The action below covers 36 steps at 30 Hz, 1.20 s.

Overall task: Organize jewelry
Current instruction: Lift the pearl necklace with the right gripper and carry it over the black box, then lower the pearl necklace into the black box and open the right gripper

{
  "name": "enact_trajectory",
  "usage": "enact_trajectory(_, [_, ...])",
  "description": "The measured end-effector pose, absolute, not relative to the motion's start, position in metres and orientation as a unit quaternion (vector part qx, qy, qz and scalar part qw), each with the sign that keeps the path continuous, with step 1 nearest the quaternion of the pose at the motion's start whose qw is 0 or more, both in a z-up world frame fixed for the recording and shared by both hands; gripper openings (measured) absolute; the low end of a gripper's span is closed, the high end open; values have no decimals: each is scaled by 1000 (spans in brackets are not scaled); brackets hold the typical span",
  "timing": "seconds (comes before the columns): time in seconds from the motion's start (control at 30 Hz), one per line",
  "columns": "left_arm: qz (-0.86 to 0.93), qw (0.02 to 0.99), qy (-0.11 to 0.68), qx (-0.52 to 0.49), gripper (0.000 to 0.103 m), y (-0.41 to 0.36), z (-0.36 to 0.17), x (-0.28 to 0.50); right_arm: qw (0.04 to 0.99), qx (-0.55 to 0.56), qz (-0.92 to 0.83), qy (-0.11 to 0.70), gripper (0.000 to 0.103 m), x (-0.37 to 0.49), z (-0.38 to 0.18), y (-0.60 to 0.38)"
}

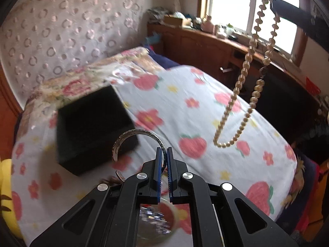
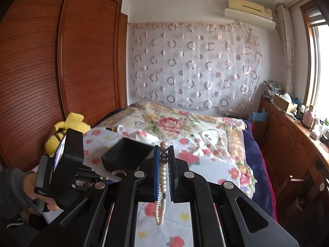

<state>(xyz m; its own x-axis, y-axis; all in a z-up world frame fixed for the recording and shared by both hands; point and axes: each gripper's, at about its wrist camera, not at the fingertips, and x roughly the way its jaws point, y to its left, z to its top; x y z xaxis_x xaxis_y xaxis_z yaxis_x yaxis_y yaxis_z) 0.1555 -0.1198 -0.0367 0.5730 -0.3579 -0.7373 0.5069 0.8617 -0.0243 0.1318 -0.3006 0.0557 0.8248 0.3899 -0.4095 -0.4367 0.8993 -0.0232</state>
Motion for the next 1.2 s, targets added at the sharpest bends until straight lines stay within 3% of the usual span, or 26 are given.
enact_trajectory(0.33, [-213,898,378,70,4,-79,1,201,955,-63,232,174,9,167,98,-263])
enact_trajectory(0.6, [-185,897,399,45,6,-53,-6,244,953,-64,241,172,9,197,119,-237])
enact_trajectory(1.2, [-164,904,393,34,5,-29,-38,227,936,-63,269,220,9,237,82,-184])
